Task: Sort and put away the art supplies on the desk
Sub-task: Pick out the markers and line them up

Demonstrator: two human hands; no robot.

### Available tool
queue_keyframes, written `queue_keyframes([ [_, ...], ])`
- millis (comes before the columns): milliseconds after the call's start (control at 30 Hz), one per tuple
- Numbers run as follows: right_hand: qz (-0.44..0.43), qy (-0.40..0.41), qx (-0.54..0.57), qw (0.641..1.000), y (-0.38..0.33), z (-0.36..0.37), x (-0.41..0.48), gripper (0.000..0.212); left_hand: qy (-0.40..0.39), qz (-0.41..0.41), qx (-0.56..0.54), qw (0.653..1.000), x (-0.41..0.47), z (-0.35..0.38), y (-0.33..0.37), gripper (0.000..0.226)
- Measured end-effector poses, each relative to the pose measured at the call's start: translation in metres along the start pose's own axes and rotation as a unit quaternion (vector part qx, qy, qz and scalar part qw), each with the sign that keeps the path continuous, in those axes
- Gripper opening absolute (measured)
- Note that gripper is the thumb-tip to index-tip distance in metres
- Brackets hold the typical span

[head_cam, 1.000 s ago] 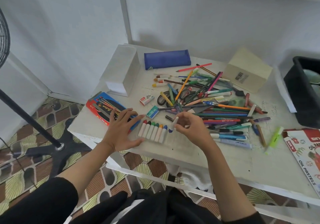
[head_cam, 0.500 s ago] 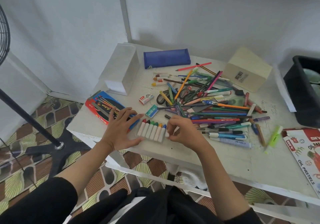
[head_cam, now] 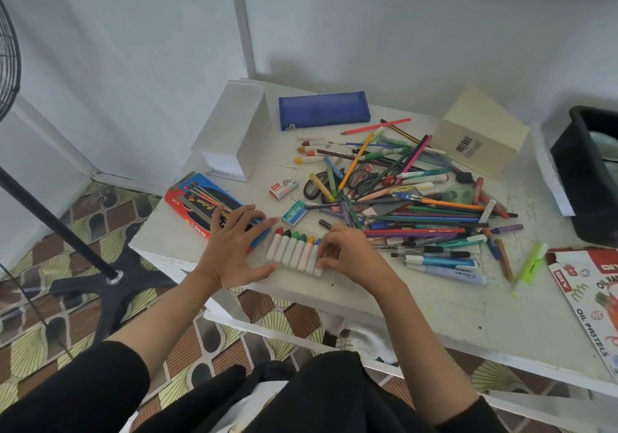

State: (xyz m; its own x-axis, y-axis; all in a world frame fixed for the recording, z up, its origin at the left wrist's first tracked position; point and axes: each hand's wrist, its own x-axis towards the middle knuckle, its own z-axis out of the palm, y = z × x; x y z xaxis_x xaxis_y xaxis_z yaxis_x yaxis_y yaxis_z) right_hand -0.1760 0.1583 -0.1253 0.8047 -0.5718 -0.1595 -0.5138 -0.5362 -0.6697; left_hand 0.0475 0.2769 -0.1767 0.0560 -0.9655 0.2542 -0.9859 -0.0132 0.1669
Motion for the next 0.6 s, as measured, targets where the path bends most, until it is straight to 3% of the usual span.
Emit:
queue_keyframes([
  [200, -0.020, -0.044, -0.029, 0.998, -0.015, -0.025, 0.016, 0.011, -0.004, -0.001, 0.004, 1.000, -0.001, -0.001, 0.002, 0.083],
  [600, -0.031, 0.084, -0.229, 0.969, -0.019, -0.068, 0.140, 0.020, -0.039, -0.017, -0.005, 0.999, 0.000, -0.007, 0.003, 0.078],
])
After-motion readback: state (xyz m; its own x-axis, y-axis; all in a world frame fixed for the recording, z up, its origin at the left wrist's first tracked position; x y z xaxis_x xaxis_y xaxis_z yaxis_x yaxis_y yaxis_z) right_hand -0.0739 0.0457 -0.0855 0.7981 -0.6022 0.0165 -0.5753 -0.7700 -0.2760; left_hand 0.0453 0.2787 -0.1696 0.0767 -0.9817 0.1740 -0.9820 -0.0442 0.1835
